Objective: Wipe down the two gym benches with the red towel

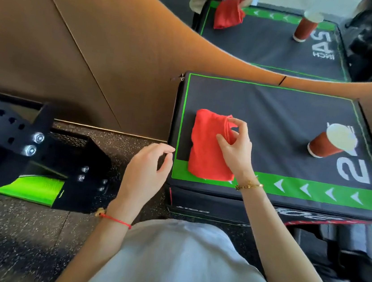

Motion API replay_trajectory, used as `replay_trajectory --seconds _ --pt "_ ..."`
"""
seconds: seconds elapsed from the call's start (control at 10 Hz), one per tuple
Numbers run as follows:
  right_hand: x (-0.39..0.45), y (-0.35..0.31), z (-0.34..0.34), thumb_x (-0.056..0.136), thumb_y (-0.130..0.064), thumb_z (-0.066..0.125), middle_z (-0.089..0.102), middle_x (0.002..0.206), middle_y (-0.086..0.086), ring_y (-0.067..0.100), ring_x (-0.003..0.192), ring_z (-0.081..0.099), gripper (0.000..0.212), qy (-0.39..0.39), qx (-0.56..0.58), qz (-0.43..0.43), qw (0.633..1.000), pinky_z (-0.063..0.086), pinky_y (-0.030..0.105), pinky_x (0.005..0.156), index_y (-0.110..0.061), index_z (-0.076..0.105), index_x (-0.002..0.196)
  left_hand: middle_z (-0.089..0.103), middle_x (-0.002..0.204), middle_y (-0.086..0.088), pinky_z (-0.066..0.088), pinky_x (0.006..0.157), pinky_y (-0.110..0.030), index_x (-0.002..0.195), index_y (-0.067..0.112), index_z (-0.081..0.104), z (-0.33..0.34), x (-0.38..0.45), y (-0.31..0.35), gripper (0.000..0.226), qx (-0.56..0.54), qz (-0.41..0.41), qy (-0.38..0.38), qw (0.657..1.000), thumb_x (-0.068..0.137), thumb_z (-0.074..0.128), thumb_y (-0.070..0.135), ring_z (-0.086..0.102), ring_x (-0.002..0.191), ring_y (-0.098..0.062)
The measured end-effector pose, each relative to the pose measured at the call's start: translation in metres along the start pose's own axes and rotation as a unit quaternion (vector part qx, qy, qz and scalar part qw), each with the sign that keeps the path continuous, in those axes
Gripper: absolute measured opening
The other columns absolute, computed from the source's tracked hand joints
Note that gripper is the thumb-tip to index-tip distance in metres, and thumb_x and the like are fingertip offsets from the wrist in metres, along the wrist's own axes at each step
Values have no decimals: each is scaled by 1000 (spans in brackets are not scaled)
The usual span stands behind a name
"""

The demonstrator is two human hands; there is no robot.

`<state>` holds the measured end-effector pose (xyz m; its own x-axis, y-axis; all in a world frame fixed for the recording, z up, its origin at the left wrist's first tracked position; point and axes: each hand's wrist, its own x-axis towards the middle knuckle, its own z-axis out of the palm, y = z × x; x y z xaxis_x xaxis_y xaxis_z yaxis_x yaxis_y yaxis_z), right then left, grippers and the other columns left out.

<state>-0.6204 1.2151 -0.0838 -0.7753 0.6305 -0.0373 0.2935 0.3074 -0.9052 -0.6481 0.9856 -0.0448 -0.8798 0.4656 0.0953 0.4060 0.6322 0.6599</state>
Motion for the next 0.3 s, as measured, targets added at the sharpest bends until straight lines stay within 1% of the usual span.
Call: replay_trajectory --seconds 0.1,0.2,0.3 --pt "-1 9 -8 82 -17 65 66 81 -5 8 69 58 37 7 -36 33 999 36 20 62 -28 50 113 69 106 6 51 88 -34 110 17 69 1 13 -4 19 12 15 -28 999 97 55 18 64 101 -15" --pt "-3 17 -16 79 -17 67 64 79 -10 10 69 57 42 15 -80 47 996 35 24 63 -30 50 115 69 106 7 51 88 -33 109 18 68 3 24 -7 20 10 28 -47 998 97 54 19 63 101 -14" --pt "-7 17 -21 79 -20 67 69 93 -13 18 83 61 49 31 -167 46 984 35 28 68 -29 47 122 70 106 7 51 88 -32 108 18 69 7 33 -9 19 8 37 -49 998 96 54 18 64 101 -14"
